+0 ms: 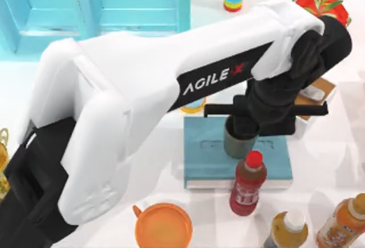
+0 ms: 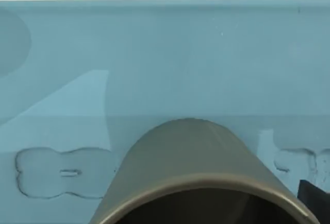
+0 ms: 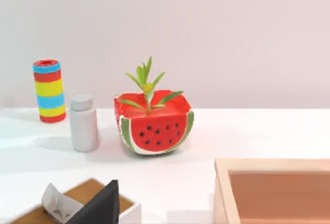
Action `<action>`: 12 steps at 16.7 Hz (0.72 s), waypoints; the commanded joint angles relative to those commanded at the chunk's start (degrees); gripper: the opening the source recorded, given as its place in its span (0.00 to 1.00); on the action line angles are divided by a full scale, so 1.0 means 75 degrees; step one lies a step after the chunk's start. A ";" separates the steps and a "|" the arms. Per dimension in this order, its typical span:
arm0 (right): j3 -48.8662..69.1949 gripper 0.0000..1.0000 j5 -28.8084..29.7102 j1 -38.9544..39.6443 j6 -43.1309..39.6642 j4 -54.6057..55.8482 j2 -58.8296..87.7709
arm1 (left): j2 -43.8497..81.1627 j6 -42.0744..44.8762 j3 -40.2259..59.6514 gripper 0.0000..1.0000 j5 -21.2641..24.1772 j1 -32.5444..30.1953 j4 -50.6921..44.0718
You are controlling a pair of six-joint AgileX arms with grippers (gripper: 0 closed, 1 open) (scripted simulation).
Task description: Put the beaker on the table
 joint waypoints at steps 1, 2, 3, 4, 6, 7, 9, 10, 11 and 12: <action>0.0000 1.00 0.0000 0.0000 0.0000 0.0000 0.0000 | 0.0000 0.0000 0.0000 0.00 0.0000 0.0000 0.0000; 0.0000 1.00 0.0000 0.0000 0.0000 0.0000 0.0000 | 0.0000 0.0000 0.0000 0.00 0.0000 0.0000 0.0000; 0.0000 1.00 0.0000 0.0000 0.0000 0.0000 0.0000 | 0.0000 0.0000 0.0000 0.00 0.0000 0.0000 0.0000; 0.0000 1.00 0.0000 0.0000 0.0000 0.0000 0.0000 | 0.0000 0.0000 0.0000 0.00 0.0000 0.0000 0.0000; 0.0000 1.00 0.0000 0.0000 0.0000 0.0000 0.0000 | 0.0000 0.0000 0.0000 0.00 0.0000 0.0000 0.0000; 0.0000 1.00 0.0000 0.0000 0.0000 0.0000 0.0000 | 0.0000 0.0000 0.0000 0.00 0.0000 0.0000 0.0000; 0.0000 1.00 0.0000 0.0000 0.0000 0.0000 0.0000 | 0.0001 0.0006 -0.0001 0.00 0.0000 -0.0029 -0.0004; 0.0000 1.00 0.0000 0.0000 0.0000 0.0000 0.0000 | 0.0003 0.0003 0.0025 0.00 -0.0001 -0.0027 -0.0022; 0.0000 1.00 0.0000 0.0000 0.0000 0.0000 0.0000 | 0.0012 -0.0007 0.0129 0.00 -0.0003 -0.0021 -0.0102; 0.0000 1.00 0.0000 0.0000 0.0000 0.0000 0.0000 | 0.0029 -0.0019 0.0308 0.00 -0.0005 -0.0016 -0.0237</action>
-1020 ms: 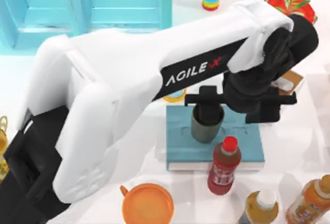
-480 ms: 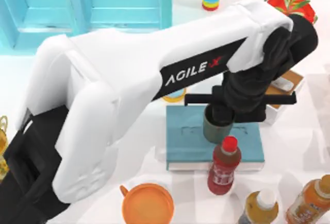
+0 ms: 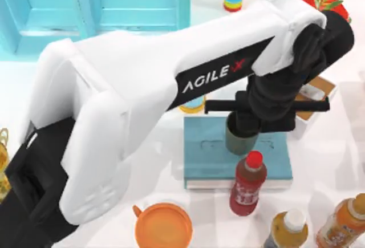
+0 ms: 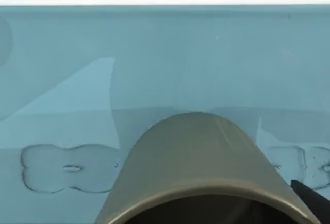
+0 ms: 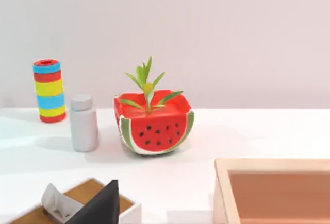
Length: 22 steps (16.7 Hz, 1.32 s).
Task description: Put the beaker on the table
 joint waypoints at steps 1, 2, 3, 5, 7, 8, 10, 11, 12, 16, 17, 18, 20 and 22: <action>0.0000 1.00 0.0000 0.0000 0.0000 0.0000 0.0000 | 0.0022 -0.0013 0.0248 0.00 -0.0002 0.0005 -0.0182; 0.0000 1.00 0.0000 0.0000 0.0000 0.0000 0.0000 | 0.0047 -0.0022 0.0540 0.00 -0.0004 0.0010 -0.0401; 0.0000 1.00 0.0000 0.0000 0.0000 0.0000 0.0000 | 0.0079 -0.0026 0.0846 0.00 -0.0004 0.0010 -0.0647; 0.0000 1.00 0.0000 0.0000 0.0000 0.0000 0.0000 | 0.0157 -0.0010 0.1381 0.00 0.0001 -0.0008 -0.1138; 0.0000 1.00 0.0000 0.0000 0.0000 0.0000 0.0000 | 0.0237 0.0012 0.1681 0.00 0.0006 -0.0020 -0.1466; 0.0000 1.00 0.0000 0.0000 0.0000 0.0000 0.0000 | 0.0254 0.0017 0.1719 0.00 0.0007 -0.0023 -0.1514; 0.0000 1.00 0.0000 0.0000 0.0000 0.0000 0.0000 | 0.0254 0.0017 0.1719 0.00 0.0007 -0.0023 -0.1514; 0.0000 1.00 0.0000 0.0000 0.0000 0.0000 0.0000 | 0.0234 0.0024 0.1704 0.00 0.0005 -0.0012 -0.1496; 0.0000 1.00 0.0000 0.0000 0.0000 0.0000 0.0000 | 0.0217 0.0039 0.1691 0.00 0.0009 0.0004 -0.1480; 0.0000 1.00 0.0000 0.0000 0.0000 0.0000 0.0000 | -0.0605 0.0720 0.0947 0.00 0.0255 0.0654 -0.1071; 0.0000 1.00 0.0000 0.0000 0.0000 0.0000 0.0000 | -0.0934 0.0999 0.0582 0.00 0.0331 0.0927 -0.1004; 0.0000 1.00 0.0000 0.0000 0.0000 0.0000 0.0000 | -0.1255 0.1248 0.0149 0.00 0.0378 0.1199 -0.0939; 0.0000 1.00 0.0000 0.0000 0.0000 0.0000 0.0000 | -0.1881 0.1623 -0.0937 0.00 0.0432 0.1688 -0.0778; 0.0000 1.00 0.0000 0.0000 0.0000 0.0000 0.0000 | -0.2513 0.2001 -0.2256 0.00 0.0527 0.2140 -0.0630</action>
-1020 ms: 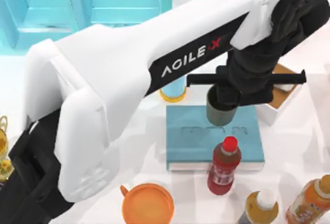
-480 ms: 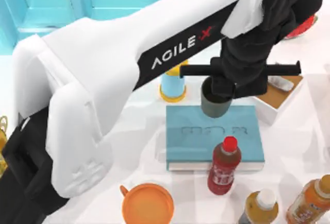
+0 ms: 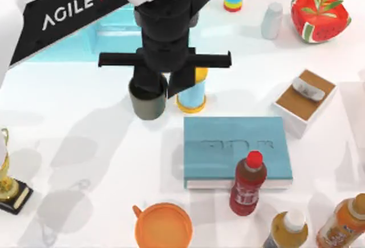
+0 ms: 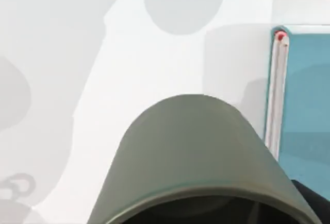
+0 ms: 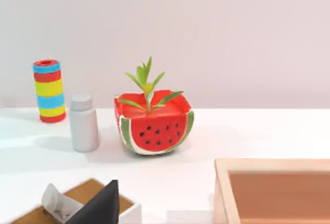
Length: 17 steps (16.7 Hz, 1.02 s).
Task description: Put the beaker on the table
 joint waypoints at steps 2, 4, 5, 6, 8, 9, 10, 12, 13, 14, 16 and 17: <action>0.0000 1.00 0.0000 0.0000 0.0000 0.0000 0.0000 | -0.0679 0.0537 -0.1150 0.00 0.0138 0.0519 0.0176; 0.0000 1.00 0.0000 0.0000 0.0000 0.0000 0.0000 | -0.1305 0.1124 -0.1994 0.00 0.0250 0.1104 0.0259; 0.0000 1.00 0.0000 0.0000 0.0000 0.0000 0.0000 | -0.1558 0.1376 -0.2297 0.00 0.0307 0.1349 0.0311; 0.0000 1.00 0.0000 0.0000 0.0000 0.0000 0.0000 | -0.1771 0.1567 -0.2522 0.00 0.0364 0.1542 0.0394; 0.0000 1.00 0.0000 0.0000 0.0000 0.0000 0.0000 | -0.1984 0.1734 -0.2735 0.00 0.0443 0.1746 0.0558; 0.0000 1.00 0.0000 0.0000 0.0000 0.0000 0.0000 | -0.1988 0.1736 -0.2739 0.00 0.0445 0.1750 0.0562; 0.0000 1.00 0.0000 0.0000 0.0000 0.0000 0.0000 | -0.1988 0.1736 -0.2739 0.00 0.0445 0.1750 0.0562; 0.0000 1.00 0.0000 0.0000 0.0000 0.0000 0.0000 | -0.1950 0.1741 -0.2725 0.00 0.0417 0.1718 0.0536; 0.0000 1.00 0.0000 0.0000 0.0000 0.0000 0.0000 | -0.1948 0.1748 -0.2747 0.00 0.0420 0.1718 0.0561; 0.0000 1.00 0.0000 0.0000 0.0000 0.0000 0.0000 | -0.1941 0.1772 -0.2836 0.00 0.0426 0.1720 0.0665; 0.0000 1.00 0.0000 0.0000 0.0000 0.0000 0.0000 | -0.1916 0.1828 -0.3164 0.00 0.0422 0.1760 0.1064; 0.0000 1.00 0.0000 0.0000 0.0000 0.0000 0.0000 | -0.1899 0.1852 -0.3380 0.00 0.0415 0.1798 0.1320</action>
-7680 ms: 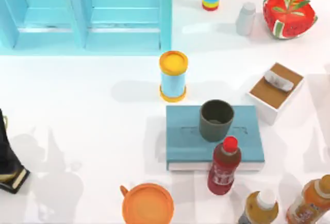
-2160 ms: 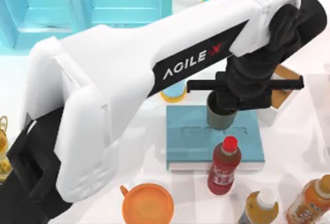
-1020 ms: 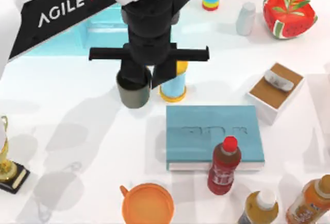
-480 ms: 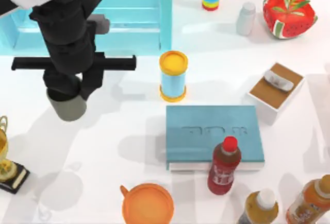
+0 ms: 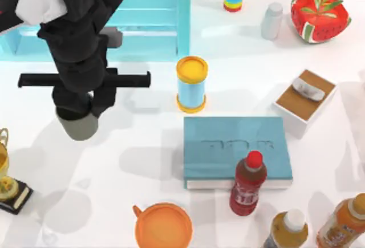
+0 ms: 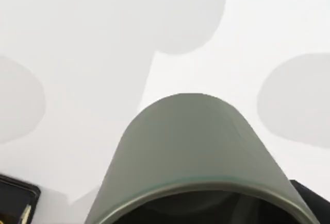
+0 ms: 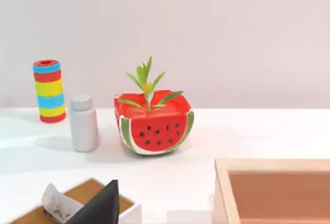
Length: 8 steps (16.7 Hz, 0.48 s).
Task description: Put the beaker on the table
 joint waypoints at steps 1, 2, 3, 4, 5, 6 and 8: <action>0.0000 1.00 0.0000 0.0000 0.0000 0.0000 0.0000 | 0.0024 0.0025 -0.0231 0.00 0.0000 0.0041 0.0269; 0.0000 1.00 0.0000 0.0000 0.0000 0.0000 0.0000 | 0.0057 0.0048 -0.0466 0.00 0.0007 0.0082 0.0542; 0.0000 1.00 0.0000 0.0000 0.0000 0.0000 0.0000 | 0.0092 0.0070 -0.0685 0.00 0.0020 0.0118 0.0791; 0.0000 1.00 0.0000 0.0000 0.0000 0.0000 0.0000 | 0.0121 0.0089 -0.0867 0.00 0.0032 0.0147 0.0987; 0.0000 1.00 0.0000 0.0000 0.0000 0.0000 0.0000 | 0.0140 0.0101 -0.0985 0.00 0.0040 0.0164 0.1110; 0.0000 1.00 0.0000 0.0000 0.0000 0.0000 0.0000 | 0.0146 0.0106 -0.1027 0.00 0.0042 0.0171 0.1152; 0.0000 1.00 0.0000 0.0000 0.0000 0.0000 0.0000 | 0.0146 0.0106 -0.1027 0.00 0.0042 0.0171 0.1152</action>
